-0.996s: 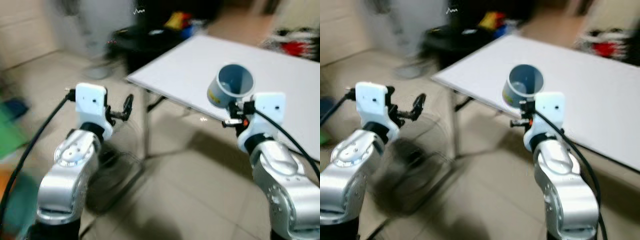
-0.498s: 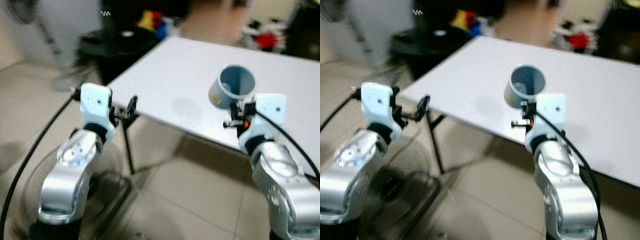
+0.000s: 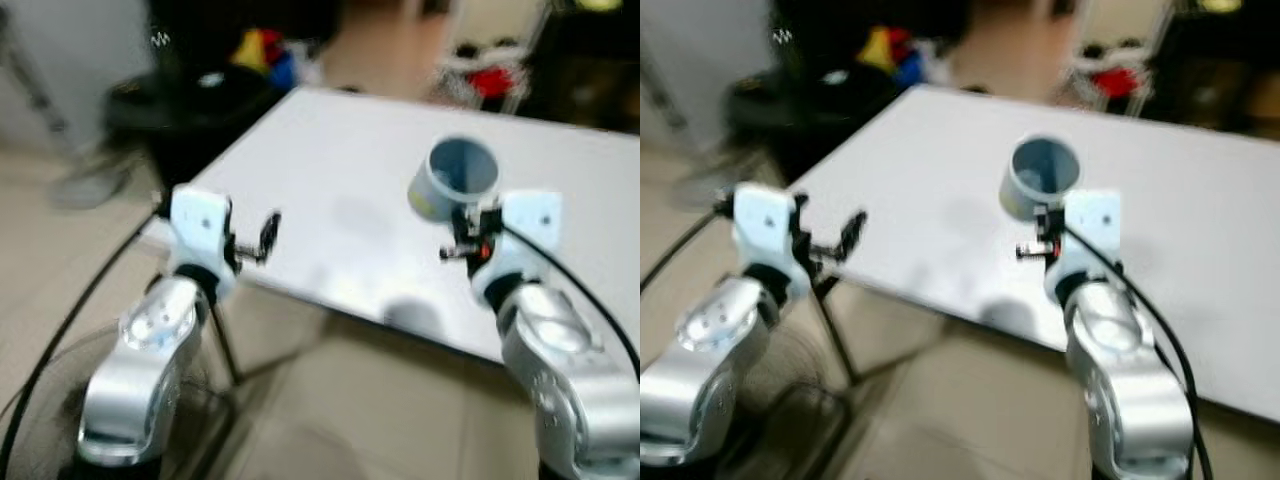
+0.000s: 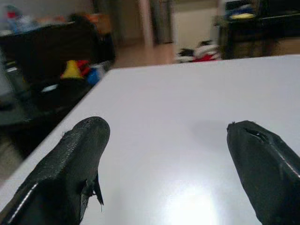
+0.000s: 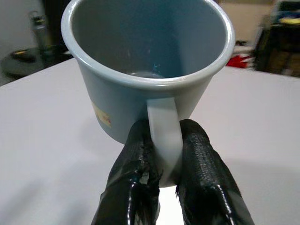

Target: Setting the table

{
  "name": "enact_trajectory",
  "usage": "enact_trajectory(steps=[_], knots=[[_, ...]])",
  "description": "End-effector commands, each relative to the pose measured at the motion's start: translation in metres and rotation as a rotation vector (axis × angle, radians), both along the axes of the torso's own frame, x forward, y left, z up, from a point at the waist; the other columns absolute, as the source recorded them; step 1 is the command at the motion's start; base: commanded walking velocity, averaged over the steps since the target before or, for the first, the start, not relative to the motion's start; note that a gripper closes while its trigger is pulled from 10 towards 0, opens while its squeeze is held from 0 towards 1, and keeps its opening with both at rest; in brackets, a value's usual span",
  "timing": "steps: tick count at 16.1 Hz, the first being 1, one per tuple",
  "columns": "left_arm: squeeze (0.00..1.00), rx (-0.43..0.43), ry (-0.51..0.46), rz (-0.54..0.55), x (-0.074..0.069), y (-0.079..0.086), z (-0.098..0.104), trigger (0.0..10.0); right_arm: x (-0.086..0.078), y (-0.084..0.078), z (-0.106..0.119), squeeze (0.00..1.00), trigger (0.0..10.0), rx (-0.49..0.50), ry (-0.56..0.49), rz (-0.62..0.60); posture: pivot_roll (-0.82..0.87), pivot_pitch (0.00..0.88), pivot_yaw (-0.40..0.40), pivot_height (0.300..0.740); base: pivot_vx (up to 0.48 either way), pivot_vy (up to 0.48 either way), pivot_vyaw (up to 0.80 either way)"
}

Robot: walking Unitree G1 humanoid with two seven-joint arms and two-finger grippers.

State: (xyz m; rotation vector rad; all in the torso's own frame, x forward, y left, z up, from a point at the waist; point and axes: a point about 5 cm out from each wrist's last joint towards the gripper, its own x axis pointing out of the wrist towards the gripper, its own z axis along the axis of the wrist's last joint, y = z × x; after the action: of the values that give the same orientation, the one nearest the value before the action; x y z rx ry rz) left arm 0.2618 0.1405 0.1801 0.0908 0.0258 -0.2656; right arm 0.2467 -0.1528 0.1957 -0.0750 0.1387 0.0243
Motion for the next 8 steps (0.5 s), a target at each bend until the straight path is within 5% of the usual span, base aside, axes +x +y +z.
enact_trajectory(steps=[1,8], knots=[[0.0,-0.006,-0.02,-0.029,0.0,-0.007,0.004,10.0,0.0,-0.006,0.001,0.0,10.0,-0.011,0.002,-0.019,0.01,0.0,0.046,0.74,0.42,0.0,-0.6],[0.0,0.009,-0.013,0.027,-0.01,0.005,-0.001,10.0,0.018,0.012,-0.002,0.0,10.0,-0.016,0.041,0.196,0.07,0.0,-0.003,0.74,0.419,0.0,0.0]])
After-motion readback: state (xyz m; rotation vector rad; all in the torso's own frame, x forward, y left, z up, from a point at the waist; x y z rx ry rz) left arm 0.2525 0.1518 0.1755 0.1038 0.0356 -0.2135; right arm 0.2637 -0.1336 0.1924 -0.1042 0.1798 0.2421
